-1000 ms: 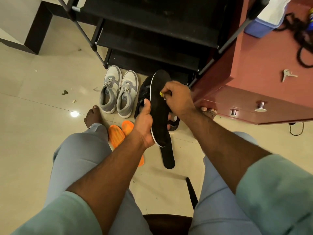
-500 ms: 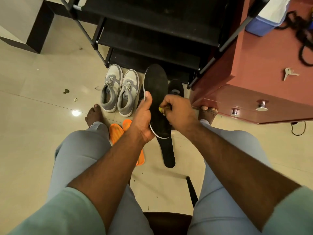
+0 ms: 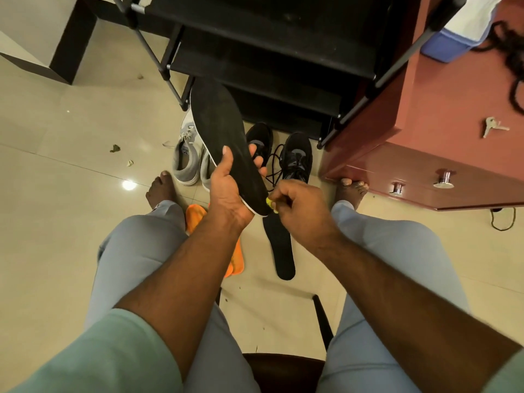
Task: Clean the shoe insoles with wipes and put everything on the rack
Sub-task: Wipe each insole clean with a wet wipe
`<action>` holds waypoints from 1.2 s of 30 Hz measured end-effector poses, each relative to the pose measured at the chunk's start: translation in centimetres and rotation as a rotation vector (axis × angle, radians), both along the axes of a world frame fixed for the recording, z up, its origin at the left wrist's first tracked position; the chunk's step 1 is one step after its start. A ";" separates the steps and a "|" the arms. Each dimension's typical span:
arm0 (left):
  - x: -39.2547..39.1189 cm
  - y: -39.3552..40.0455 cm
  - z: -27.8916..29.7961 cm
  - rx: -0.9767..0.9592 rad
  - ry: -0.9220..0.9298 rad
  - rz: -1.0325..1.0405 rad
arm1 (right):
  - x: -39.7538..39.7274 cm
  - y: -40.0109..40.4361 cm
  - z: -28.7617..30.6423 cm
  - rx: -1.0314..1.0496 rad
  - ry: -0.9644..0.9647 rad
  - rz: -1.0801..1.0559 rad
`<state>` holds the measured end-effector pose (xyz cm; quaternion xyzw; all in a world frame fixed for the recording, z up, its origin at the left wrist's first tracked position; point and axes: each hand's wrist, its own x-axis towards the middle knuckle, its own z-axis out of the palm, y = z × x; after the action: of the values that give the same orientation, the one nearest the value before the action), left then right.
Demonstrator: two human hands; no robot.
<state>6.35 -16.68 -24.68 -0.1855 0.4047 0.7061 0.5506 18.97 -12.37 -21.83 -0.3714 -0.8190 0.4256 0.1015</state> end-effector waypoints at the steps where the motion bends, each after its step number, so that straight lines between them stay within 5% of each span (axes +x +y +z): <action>1: 0.0 -0.1 0.0 -0.008 0.002 -0.001 | -0.1 0.0 0.1 0.055 0.008 0.052; 4: -0.2 -0.1 0.1 -0.036 0.008 -0.029 | 0.0 -1.0 0.5 0.161 0.066 0.257; 13: -0.3 -0.2 0.3 -0.054 0.008 -0.011 | 0.0 -0.8 0.4 0.157 0.067 0.318; 21: -0.5 0.0 0.7 -0.037 -0.035 -0.018 | -0.1 -1.0 0.5 0.151 0.116 0.262; 26: 0.4 -0.2 1.0 -0.010 -0.120 -0.078 | -0.8 1.1 -0.8 0.082 0.052 0.032; 30: 0.0 -0.2 0.9 -0.028 -0.145 -0.071 | 0.2 -0.3 0.4 0.135 0.086 0.150; 36: 2.3 0.0 1.7 -0.041 -0.111 -0.220 | -1.9 3.8 -1.0 0.205 -0.046 0.003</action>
<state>8.63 -16.64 -22.97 -0.1898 0.4060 0.6218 0.6423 17.11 -8.61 -22.86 -0.3673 -0.8609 0.3313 0.1193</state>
